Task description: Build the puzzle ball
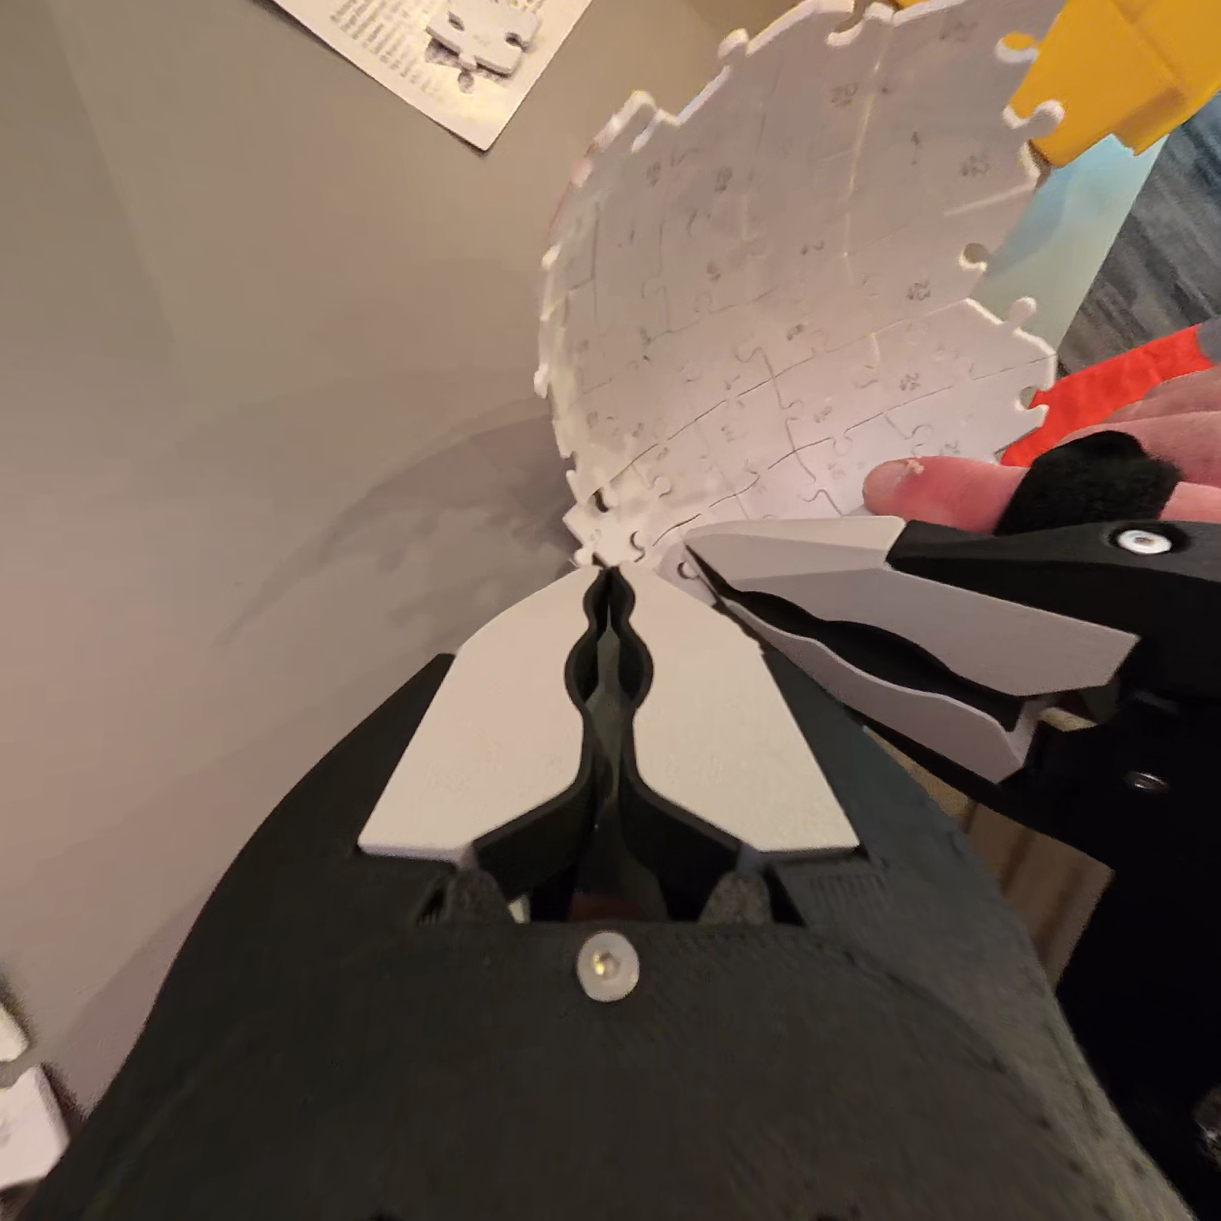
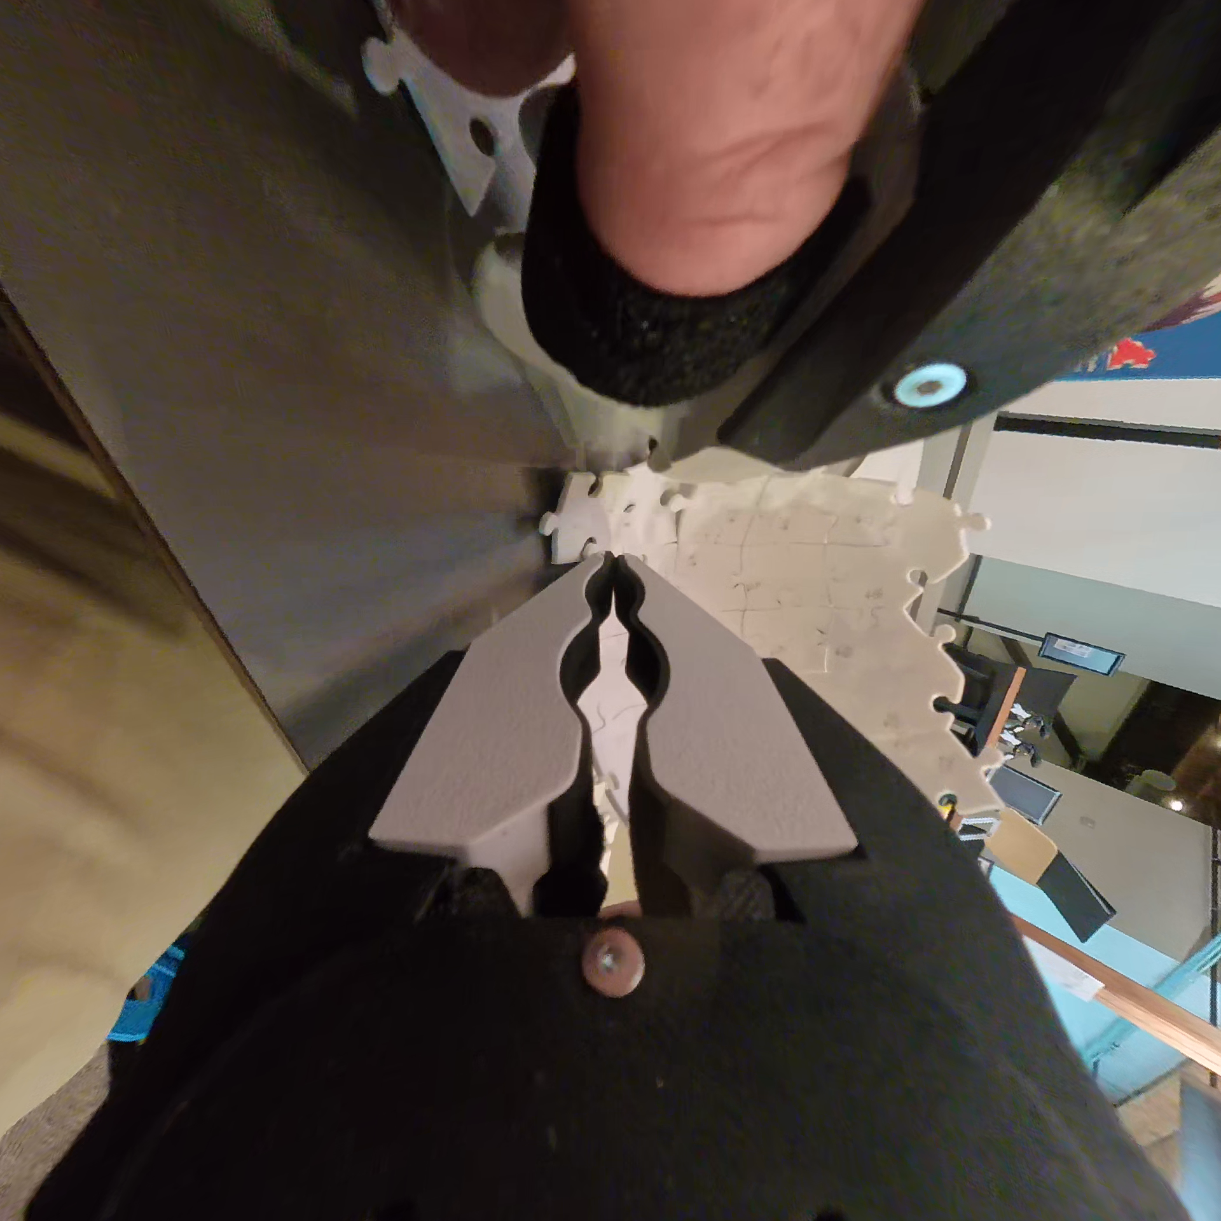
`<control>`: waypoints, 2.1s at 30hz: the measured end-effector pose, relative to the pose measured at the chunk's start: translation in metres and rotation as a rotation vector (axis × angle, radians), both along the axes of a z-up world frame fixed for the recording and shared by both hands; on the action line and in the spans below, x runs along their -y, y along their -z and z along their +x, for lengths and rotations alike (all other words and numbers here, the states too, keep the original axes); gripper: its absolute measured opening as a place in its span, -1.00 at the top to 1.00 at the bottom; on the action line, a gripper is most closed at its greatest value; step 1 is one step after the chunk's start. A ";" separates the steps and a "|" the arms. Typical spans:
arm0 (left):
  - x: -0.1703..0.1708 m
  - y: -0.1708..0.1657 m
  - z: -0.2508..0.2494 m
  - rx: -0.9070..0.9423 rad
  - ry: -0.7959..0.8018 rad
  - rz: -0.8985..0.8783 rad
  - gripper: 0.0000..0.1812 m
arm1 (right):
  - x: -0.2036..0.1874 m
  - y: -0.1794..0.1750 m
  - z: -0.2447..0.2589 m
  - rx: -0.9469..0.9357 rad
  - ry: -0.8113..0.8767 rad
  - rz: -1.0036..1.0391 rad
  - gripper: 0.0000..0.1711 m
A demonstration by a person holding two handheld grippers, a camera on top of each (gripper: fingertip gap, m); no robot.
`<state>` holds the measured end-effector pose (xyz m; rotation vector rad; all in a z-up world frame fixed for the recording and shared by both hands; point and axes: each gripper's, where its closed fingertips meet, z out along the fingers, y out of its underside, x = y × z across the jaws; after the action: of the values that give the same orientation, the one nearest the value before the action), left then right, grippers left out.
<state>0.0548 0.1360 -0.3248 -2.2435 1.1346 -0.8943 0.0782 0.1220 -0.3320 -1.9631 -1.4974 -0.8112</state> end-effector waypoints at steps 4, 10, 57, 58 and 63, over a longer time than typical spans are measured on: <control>-0.006 0.008 0.001 -0.044 -0.027 -0.015 0.98 | -0.002 0.001 0.001 0.014 -0.004 -0.016 1.00; -0.010 0.007 0.006 0.038 -0.082 -0.154 0.97 | -0.002 0.001 0.001 0.012 0.000 -0.021 1.00; -0.028 0.007 0.021 -0.070 -0.022 0.085 0.68 | -0.001 0.001 0.002 0.069 -0.034 -0.075 1.00; -0.028 0.007 0.021 -0.078 -0.019 0.093 0.68 | -0.001 0.001 0.002 0.082 -0.038 -0.081 1.00; -0.029 0.008 0.023 -0.125 0.013 0.152 0.68 | -0.001 0.001 0.002 0.108 -0.054 -0.116 1.00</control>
<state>0.0776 0.1648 -0.3332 -2.1947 1.2306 -0.6564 0.0802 0.1233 -0.3329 -1.9802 -1.6866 -0.8363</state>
